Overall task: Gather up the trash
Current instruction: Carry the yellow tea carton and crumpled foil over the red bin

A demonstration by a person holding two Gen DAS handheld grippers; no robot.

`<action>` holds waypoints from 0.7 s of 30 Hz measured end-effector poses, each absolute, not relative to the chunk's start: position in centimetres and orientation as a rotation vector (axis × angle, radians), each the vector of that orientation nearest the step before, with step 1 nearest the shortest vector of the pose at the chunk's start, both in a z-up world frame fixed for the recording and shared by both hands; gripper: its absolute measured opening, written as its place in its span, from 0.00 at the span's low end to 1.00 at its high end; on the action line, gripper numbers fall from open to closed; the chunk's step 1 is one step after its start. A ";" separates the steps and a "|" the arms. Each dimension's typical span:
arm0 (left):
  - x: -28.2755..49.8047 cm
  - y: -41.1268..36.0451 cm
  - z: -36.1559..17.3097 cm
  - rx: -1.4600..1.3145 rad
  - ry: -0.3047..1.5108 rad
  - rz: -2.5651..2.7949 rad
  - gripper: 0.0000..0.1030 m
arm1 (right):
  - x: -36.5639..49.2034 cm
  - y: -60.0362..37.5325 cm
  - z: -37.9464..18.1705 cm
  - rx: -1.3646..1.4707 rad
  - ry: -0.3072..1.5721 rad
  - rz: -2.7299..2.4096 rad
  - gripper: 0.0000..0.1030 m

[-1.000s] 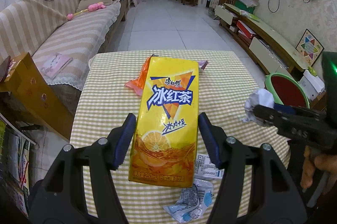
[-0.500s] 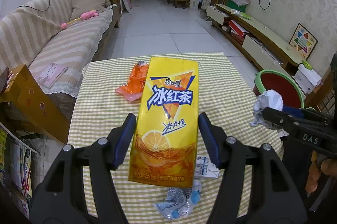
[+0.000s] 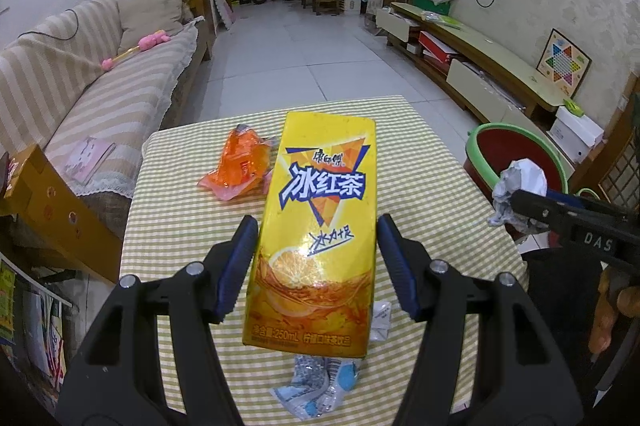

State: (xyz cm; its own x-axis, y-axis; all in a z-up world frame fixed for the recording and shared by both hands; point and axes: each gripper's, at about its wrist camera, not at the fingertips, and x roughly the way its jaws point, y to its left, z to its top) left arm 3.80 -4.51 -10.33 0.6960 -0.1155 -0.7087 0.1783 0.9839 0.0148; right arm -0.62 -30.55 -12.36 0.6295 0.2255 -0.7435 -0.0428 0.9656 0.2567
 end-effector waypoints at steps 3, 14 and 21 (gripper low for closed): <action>3.9 -5.1 -10.4 0.093 0.787 -0.180 0.58 | -0.8 -31.1 -12.2 0.226 0.871 0.146 0.53; 4.2 -7.8 -10.1 0.128 0.774 -0.245 0.58 | -1.1 -33.2 -11.6 0.241 0.852 0.116 0.53; 4.7 -8.7 -10.2 0.133 0.777 -0.271 0.58 | -1.2 -34.8 -11.6 0.258 0.845 0.088 0.53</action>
